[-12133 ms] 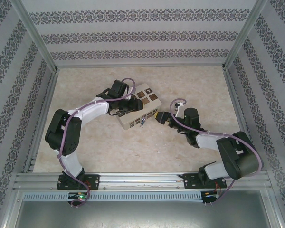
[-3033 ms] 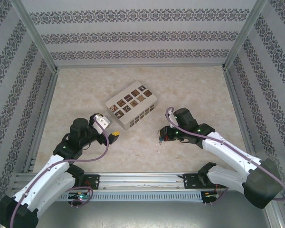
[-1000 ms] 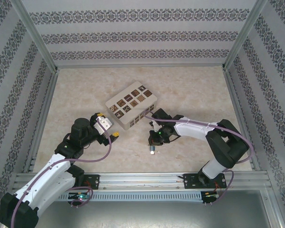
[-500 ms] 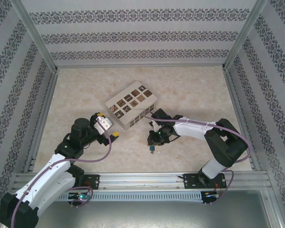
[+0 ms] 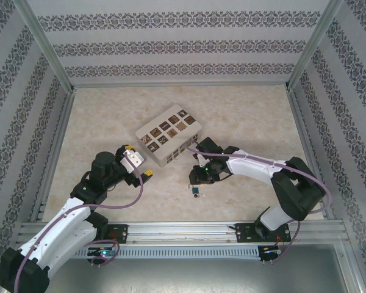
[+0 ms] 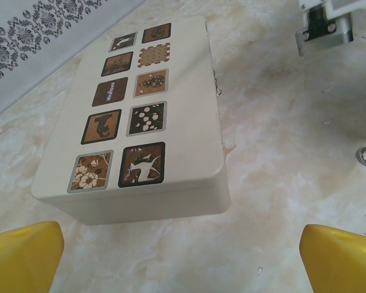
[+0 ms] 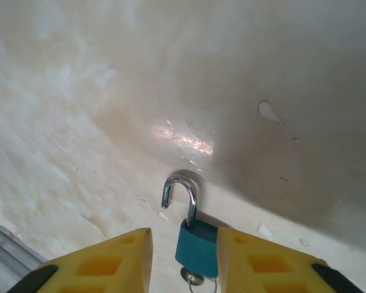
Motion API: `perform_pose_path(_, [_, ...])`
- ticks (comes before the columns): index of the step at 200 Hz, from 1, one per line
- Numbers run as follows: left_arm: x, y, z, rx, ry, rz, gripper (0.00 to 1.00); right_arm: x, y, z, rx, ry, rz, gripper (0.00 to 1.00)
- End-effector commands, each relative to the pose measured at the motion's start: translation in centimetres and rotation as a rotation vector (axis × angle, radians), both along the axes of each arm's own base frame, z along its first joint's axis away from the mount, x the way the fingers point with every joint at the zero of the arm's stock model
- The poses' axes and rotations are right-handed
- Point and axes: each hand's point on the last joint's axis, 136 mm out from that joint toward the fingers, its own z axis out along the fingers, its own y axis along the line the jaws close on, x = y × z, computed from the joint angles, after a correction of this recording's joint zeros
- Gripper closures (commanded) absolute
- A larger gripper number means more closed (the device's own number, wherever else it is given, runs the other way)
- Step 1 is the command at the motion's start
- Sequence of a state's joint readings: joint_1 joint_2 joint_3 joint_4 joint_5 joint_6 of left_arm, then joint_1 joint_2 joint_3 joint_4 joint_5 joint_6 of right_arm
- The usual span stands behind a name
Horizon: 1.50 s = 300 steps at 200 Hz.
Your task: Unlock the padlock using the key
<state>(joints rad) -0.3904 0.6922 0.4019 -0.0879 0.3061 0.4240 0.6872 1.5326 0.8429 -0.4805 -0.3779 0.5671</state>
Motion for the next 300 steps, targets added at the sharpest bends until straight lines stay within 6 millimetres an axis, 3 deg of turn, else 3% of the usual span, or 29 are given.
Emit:
perform_pose_path(1, [0.1,-0.1,0.4,-0.001,-0.040,-0.014,0.01,1.1,-1.5,1.6,-0.043,-0.075,-0.005,0.65])
perform_pose_path(62, [0.4,0.6,0.7,0.002,-0.068,0.026,0.01,4.7,-5.3,6.2,-0.058,-0.332,-0.087,0.57])
perform_pose_path(138, [0.5,1.2,0.6,0.016,-0.061,0.061,0.01,9.5,-12.1,11.3,-0.059,-0.633,-0.296,0.43])
perform_pose_path(180, [0.9,1.8,0.6,0.027,-0.072,0.100,0.01,10.4,-15.8,12.3,-0.021,-0.718,-0.437,0.39])
perform_pose_path(219, [2.3,4.1,1.1,0.043,-0.109,0.258,0.01,10.7,-18.2,13.1,0.013,-0.882,-0.544,0.31])
perform_pose_path(257, [3.1,5.2,2.9,-0.063,-0.098,0.371,0.01,10.9,-20.4,13.2,-0.053,-0.980,-0.583,0.22])
perform_pose_path(285, [3.7,7.2,3.9,-0.157,-0.068,0.537,0.01,11.2,-21.6,13.1,-0.123,-1.038,-0.572,0.10])
perform_pose_path(300, [4.0,8.7,3.4,-0.191,-0.051,0.644,0.01,11.5,-22.0,12.8,-0.162,-1.073,-0.553,0.02])
